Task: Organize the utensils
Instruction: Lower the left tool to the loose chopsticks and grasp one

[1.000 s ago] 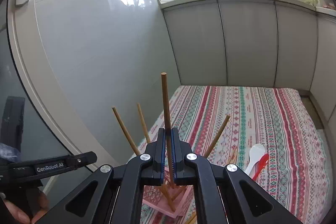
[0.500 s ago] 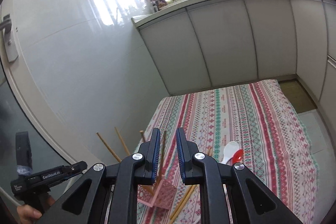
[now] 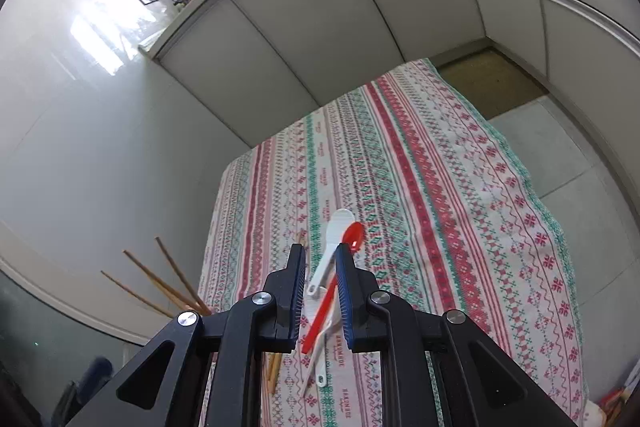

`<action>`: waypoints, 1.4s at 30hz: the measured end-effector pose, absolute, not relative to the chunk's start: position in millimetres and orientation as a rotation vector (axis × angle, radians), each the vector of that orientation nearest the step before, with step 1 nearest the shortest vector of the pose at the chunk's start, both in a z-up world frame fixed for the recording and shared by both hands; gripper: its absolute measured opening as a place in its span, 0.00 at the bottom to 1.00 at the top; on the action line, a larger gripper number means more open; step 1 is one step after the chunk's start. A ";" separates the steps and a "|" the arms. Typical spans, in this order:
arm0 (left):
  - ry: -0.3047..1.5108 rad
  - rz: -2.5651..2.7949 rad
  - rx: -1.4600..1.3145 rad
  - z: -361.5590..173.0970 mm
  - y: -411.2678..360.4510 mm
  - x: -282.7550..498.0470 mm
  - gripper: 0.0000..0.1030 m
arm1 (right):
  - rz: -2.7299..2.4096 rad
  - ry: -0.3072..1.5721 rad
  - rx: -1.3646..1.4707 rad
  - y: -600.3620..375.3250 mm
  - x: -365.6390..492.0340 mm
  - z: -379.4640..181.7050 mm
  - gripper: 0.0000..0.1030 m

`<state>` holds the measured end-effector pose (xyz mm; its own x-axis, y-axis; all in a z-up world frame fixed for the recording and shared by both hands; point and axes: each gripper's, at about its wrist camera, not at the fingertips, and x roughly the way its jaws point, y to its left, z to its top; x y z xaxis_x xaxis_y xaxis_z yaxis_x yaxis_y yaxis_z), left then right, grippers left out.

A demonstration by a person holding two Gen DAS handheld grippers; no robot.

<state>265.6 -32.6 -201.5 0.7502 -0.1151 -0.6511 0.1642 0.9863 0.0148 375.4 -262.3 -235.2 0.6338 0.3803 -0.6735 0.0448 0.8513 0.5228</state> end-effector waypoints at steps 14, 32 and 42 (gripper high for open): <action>0.986 -0.019 0.366 -303.8 -128.3 407.9 0.38 | 0.099 0.878 0.705 -350.2 364.7 -245.5 0.16; 1.296 0.205 0.241 -397.8 -75.1 535.3 0.38 | 0.067 0.826 0.885 -421.2 355.4 -252.9 0.18; 1.263 0.161 0.242 -405.6 -69.5 533.3 0.11 | 0.088 0.829 0.885 -418.8 356.4 -254.1 0.18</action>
<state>533.3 -69.5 -405.6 0.2971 0.2520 -0.9210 0.0132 0.9634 0.2678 356.4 -418.8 -254.1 0.6930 0.3917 -0.6052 0.2559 0.6511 0.7145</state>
